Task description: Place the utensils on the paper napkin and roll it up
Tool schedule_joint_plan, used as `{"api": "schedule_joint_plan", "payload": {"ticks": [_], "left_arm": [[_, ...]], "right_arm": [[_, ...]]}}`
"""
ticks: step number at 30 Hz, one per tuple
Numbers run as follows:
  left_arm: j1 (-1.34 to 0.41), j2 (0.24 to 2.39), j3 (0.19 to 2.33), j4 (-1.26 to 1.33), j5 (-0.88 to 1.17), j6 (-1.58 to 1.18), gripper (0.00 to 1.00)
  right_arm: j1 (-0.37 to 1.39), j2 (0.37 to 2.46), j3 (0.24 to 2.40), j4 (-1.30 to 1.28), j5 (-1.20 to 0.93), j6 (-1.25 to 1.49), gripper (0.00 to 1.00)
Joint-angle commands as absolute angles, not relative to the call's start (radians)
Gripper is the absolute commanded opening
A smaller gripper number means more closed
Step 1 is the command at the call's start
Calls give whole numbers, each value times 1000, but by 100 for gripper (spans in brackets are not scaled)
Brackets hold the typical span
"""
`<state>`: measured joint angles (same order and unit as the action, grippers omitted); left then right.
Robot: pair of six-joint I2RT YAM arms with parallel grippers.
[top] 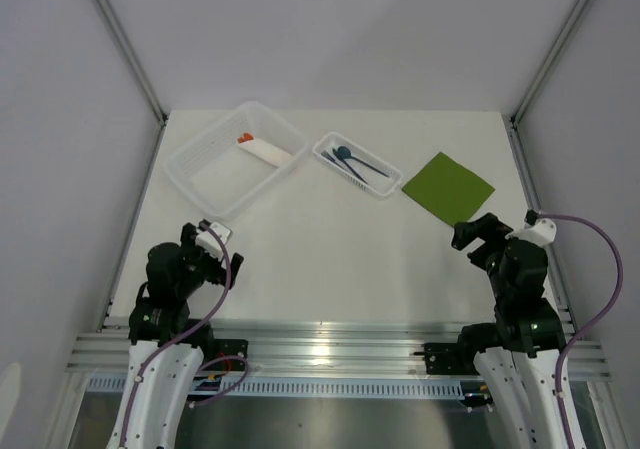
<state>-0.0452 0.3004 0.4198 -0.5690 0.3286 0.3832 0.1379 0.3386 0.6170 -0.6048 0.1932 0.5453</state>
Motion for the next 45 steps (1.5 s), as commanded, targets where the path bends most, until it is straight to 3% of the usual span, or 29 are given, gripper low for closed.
{"api": "schedule_joint_plan", "payload": {"ticks": [1, 6, 8, 11, 12, 14, 17, 25, 37, 40, 44, 45], "left_arm": [[-35, 317, 439, -526, 345, 353, 100], [-35, 328, 414, -531, 379, 393, 100], [-35, 333, 419, -567, 405, 417, 99], [-35, 337, 443, -610, 443, 465, 99], [-35, 336, 440, -615, 440, 471, 100], [-35, 336, 437, -612, 417, 469, 99], [-35, 339, 439, -609, 399, 465, 100], [-35, 336, 433, -595, 390, 463, 100], [-37, 342, 433, -598, 407, 468, 100], [-38, 339, 433, -600, 410, 469, 99], [-43, 339, 434, -600, 408, 469, 99], [-43, 339, 433, -600, 408, 469, 99]], "right_arm": [[135, 397, 597, -508, 212, 509, 94], [117, 722, 701, -377, 205, 390, 99], [83, 988, 847, -425, 201, 362, 98], [11, 1318, 1038, -457, 88, 333, 80], [-26, 1386, 1070, -450, 5, 328, 65], [-32, 1557, 1132, -460, -22, 319, 58], [-41, 1711, 1229, -491, 52, 325, 63], [-87, 1825, 1212, -483, 75, 354, 64], [-91, 1740, 1025, -426, 94, 397, 63], [-94, 1730, 991, -390, 88, 411, 54], [-103, 1733, 983, -374, 45, 422, 34], [-106, 1733, 980, -373, 38, 425, 33]]}}
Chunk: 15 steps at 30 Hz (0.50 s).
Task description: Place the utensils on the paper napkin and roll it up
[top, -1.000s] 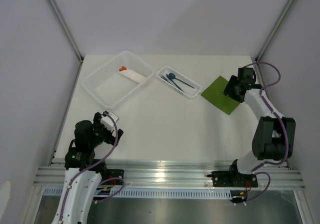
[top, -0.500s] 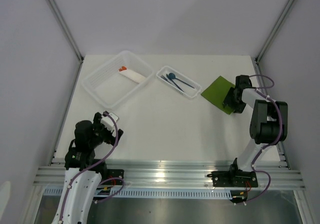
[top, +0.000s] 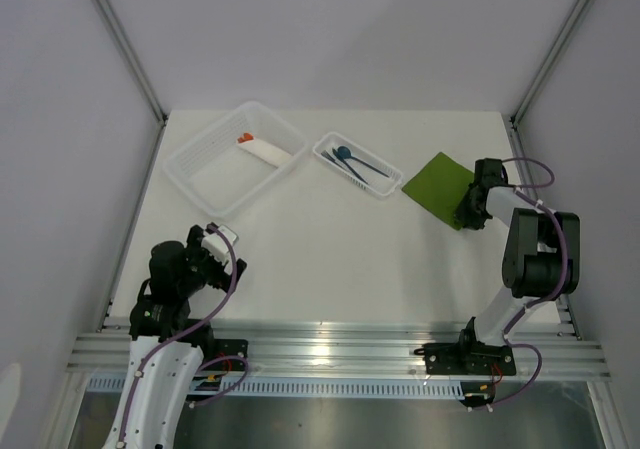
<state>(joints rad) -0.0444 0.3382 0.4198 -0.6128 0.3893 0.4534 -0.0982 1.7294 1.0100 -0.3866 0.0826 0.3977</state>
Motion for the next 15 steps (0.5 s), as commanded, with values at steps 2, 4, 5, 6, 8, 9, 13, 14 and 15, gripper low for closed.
{"api": "schedule_joint_plan", "payload": {"ticks": [2, 4, 5, 6, 8, 9, 13, 14, 15], "left_arm": [[-43, 337, 431, -598, 408, 471, 100], [-44, 337, 430, -595, 408, 469, 99], [-44, 337, 430, -595, 408, 471, 100], [-44, 337, 430, -597, 408, 471, 99], [-44, 337, 428, -598, 411, 472, 100], [-44, 337, 431, -597, 411, 472, 100], [-44, 339, 430, -598, 410, 472, 100], [-44, 339, 430, -597, 408, 472, 100], [-44, 339, 430, -597, 407, 472, 100]], "right_arm": [[-106, 1727, 973, -367, 44, 428, 31], [-107, 1717, 962, -356, 43, 434, 26], [-110, 1717, 962, -354, 35, 434, 21], [-110, 1713, 960, -354, 34, 434, 20], [-112, 1710, 956, -351, 23, 437, 13], [-113, 1704, 953, -348, 21, 436, 10], [-110, 1669, 933, -353, 12, 437, 0], [-107, 1654, 908, -354, 12, 439, 0], [-95, 1637, 894, -356, 12, 440, 0]]}}
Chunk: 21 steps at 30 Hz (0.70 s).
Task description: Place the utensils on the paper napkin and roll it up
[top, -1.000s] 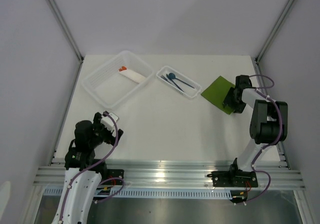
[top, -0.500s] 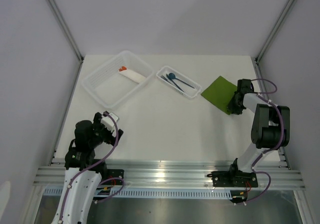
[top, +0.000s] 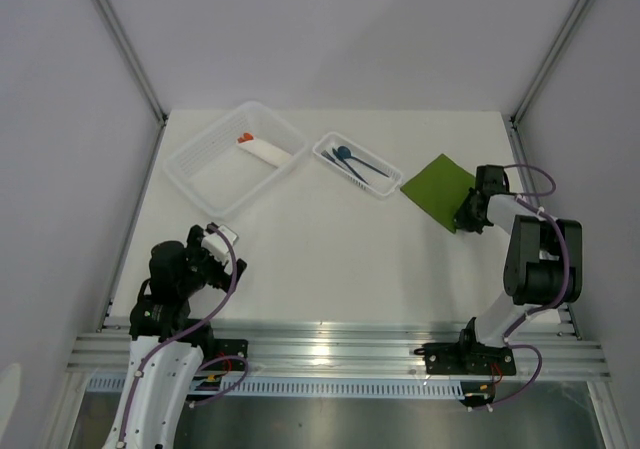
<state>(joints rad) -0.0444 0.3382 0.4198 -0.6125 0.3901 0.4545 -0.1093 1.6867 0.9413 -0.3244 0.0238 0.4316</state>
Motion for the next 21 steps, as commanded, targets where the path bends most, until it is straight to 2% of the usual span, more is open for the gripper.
{"api": "schedule_joint_plan", "payload": {"ticks": [1, 8, 16, 21], "left_arm": [[-44, 339, 430, -595, 407, 472, 100], [-43, 336, 431, -595, 402, 471, 100], [-44, 308, 428, -586, 376, 466, 100], [-44, 295, 423, -586, 387, 471, 100]], "right_arm": [[-86, 1594, 876, -360, 12, 442, 0], [47, 1396, 681, -357, 51, 572, 0], [459, 1204, 606, -538, 167, 843, 0], [679, 1187, 581, -564, 189, 940, 0]]}}
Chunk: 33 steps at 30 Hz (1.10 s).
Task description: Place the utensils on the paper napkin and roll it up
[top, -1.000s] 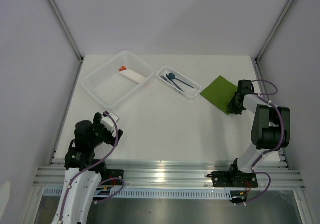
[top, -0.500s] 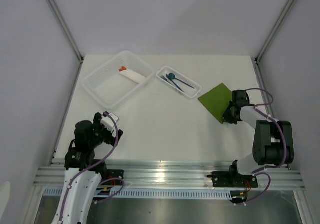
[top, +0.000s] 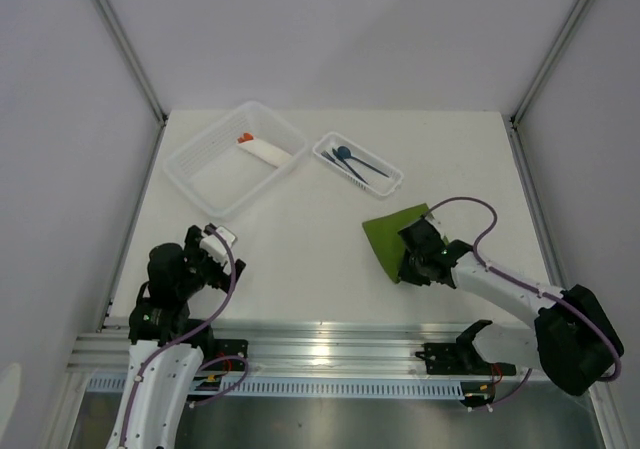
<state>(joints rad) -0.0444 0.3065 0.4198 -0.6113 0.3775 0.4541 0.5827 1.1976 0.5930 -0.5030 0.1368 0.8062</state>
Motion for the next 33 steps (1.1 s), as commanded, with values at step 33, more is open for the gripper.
{"api": "schedule_joint_plan", "payload": {"ticks": [33], "left_arm": [[-52, 311, 429, -595, 383, 472, 100]], "right_arm": [[1051, 1532, 839, -454, 80, 825, 37]]}}
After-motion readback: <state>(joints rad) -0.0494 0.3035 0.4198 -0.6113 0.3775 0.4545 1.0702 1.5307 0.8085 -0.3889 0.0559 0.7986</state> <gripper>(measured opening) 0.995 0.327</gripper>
